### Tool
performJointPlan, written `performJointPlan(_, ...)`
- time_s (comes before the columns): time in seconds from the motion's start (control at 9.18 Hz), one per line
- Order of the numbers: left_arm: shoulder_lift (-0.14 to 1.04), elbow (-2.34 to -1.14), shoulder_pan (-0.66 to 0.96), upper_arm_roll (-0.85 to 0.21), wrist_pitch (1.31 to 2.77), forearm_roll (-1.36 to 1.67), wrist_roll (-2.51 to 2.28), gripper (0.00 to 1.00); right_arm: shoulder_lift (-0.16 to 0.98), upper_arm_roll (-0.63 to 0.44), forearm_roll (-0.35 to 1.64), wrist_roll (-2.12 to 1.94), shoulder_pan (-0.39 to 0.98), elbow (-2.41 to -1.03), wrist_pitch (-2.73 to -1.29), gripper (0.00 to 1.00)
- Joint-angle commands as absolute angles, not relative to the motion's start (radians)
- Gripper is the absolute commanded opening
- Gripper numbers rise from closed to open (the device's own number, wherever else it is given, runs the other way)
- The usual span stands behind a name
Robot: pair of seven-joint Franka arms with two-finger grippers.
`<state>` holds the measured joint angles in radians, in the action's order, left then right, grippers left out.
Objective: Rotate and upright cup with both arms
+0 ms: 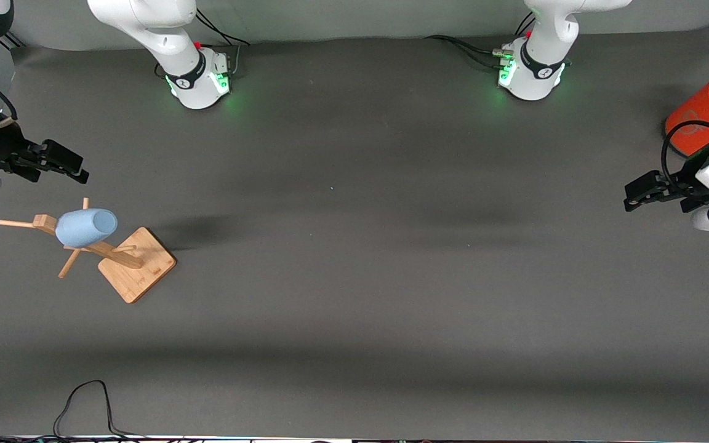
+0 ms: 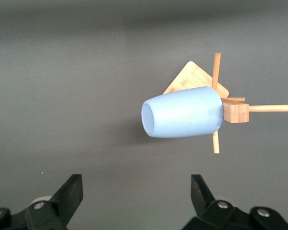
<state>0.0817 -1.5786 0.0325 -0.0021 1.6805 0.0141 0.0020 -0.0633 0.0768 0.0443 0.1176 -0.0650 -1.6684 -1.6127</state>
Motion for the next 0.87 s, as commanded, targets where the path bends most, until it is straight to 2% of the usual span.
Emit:
performJointPlan(0.0, 0.084, -1.559, 0.038, 0.002, 1.66, 0.017, 0.017, 1.0, -0.048, 0.084, 0.025, 0.149, -0.072, -1.641, -1.614, 1.0)
performJointPlan(0.54, 0.084, -1.559, 0.04, 0.002, 1.663, 0.015, 0.017, 1.0, -0.049, 0.081, 0.026, 0.149, -0.077, -1.635, -1.583, 1.0)
performJointPlan(0.65, 0.084, -1.559, 0.038, 0.002, 1.663, 0.015, 0.017, 1.0, -0.032, 0.077, 0.028, 0.149, -0.087, -1.602, -1.586, 1.0)
performJointPlan(0.76, 0.084, -1.559, 0.04, 0.002, 1.664, 0.015, 0.017, 1.0, 0.022, 0.049, 0.072, 0.144, -0.112, -1.512, -1.583, 1.0)
